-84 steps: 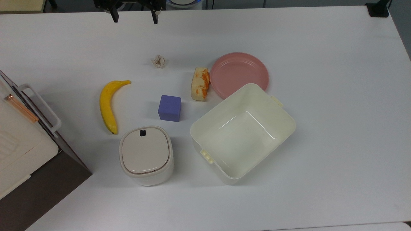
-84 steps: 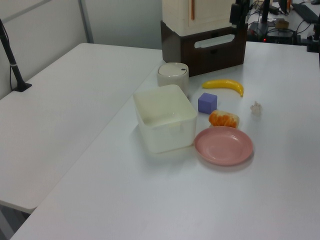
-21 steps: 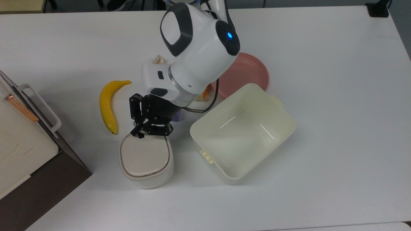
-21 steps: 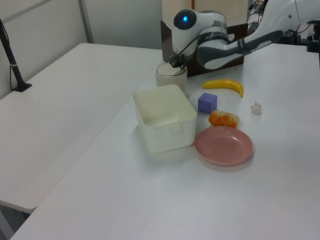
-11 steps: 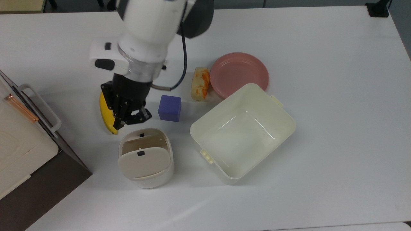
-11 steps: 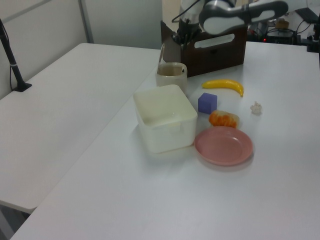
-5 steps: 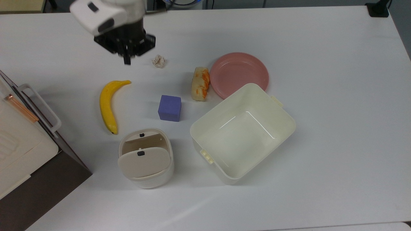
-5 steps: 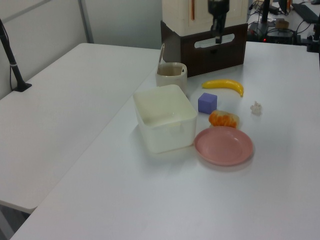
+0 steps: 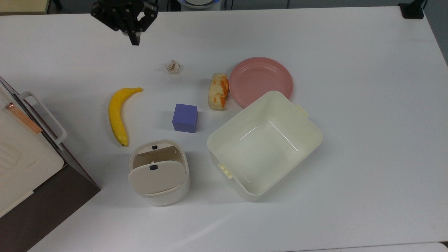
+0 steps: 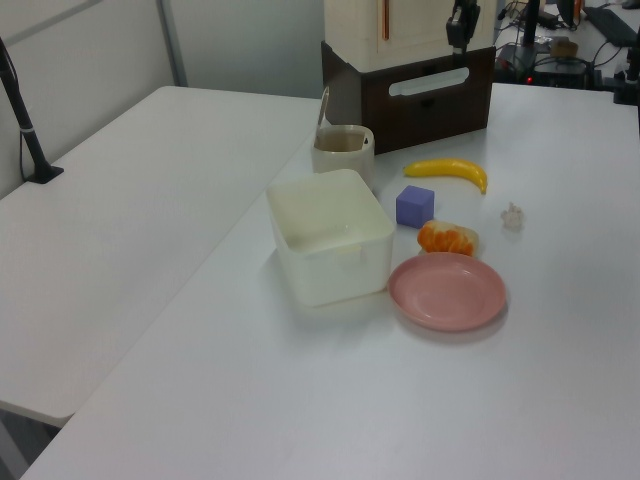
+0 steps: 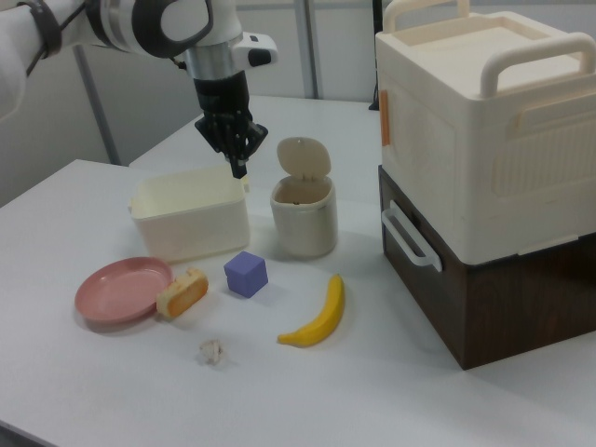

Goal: Open the trash can

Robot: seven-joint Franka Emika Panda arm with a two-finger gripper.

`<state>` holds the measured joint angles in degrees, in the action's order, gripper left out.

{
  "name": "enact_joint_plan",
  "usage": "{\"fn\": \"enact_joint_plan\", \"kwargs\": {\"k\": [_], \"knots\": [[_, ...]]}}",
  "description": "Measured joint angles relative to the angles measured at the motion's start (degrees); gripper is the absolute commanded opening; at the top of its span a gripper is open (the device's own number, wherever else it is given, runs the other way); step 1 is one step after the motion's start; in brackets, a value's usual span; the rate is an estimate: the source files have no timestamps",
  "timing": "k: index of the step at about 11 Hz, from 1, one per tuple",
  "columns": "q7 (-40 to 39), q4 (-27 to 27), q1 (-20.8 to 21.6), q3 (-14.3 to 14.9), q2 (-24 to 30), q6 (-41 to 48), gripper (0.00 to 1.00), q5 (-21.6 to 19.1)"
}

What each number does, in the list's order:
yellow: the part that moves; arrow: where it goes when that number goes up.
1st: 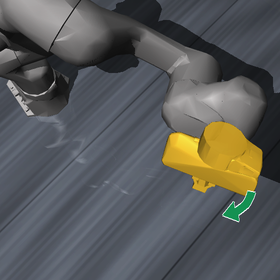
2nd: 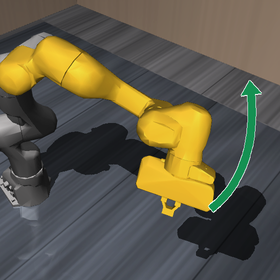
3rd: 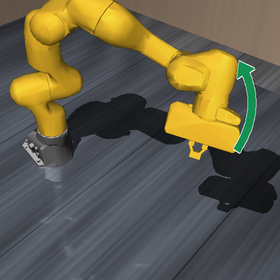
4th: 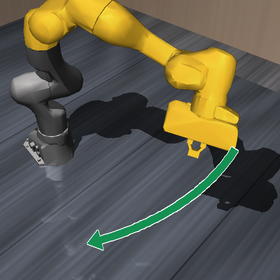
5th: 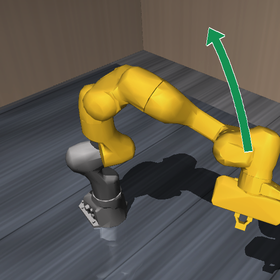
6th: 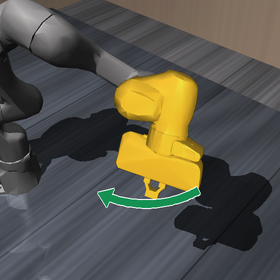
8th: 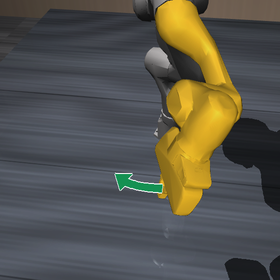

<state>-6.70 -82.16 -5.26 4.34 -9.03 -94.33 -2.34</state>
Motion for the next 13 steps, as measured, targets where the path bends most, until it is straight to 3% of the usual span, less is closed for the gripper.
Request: {"fn": "enact_joint_plan", "kwargs": {"k": [1, 2, 3, 10, 13], "knots": [[0.00, -1.51, 0.01, 0.00, 1.36, 0.00, 0.71, -0.08], [0.00, -2.46, 0.01, 0.00, 2.34, 0.00, 0.96, -0.09], [0.00, -2.94, 0.01, 0.00, 2.87, 0.00, 1.00, -0.09], [0.00, -3.25, 0.01, 0.36, 4.65, -1.49, 1.00, -0.09], [0.00, -5.96, 0.22, 0.45, 6.93, -1.49, 1.00, -0.09]]}}
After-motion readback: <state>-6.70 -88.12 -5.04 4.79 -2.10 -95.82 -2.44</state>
